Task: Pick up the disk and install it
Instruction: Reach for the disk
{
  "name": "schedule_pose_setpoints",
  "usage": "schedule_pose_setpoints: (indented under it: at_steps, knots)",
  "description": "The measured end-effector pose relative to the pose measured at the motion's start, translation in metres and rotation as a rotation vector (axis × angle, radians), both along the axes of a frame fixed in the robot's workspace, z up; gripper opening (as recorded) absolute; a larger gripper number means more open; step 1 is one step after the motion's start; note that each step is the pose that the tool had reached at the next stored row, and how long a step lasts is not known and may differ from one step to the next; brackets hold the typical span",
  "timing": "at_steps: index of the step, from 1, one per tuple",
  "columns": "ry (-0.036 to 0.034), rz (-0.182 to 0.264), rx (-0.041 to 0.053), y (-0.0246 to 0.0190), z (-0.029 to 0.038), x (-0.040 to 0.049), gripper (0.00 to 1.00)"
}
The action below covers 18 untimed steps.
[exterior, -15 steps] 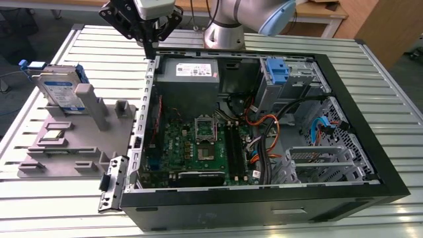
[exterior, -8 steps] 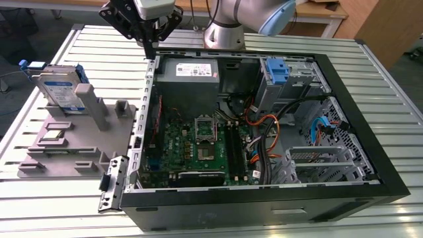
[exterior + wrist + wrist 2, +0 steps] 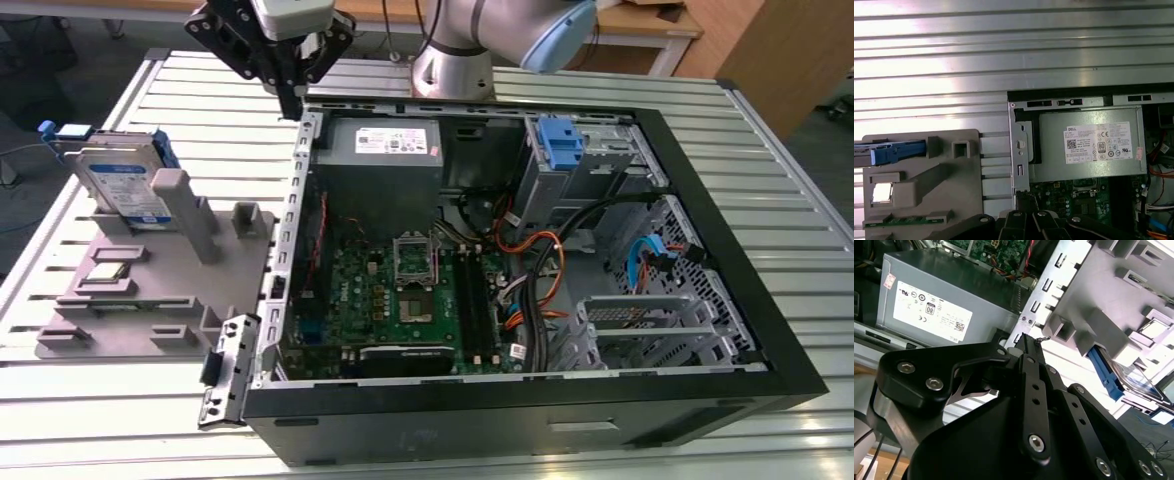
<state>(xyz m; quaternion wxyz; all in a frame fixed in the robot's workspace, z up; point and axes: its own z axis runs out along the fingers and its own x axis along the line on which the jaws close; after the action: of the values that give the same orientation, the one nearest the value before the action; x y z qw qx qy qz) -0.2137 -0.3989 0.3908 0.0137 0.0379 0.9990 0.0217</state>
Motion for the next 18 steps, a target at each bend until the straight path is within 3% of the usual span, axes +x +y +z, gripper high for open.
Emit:
schedule_pose_setpoints:
  at_steps: [18]
  knots:
    - [-0.0001,-0.001,0.0,0.0,-0.0038,-0.0404,0.1]
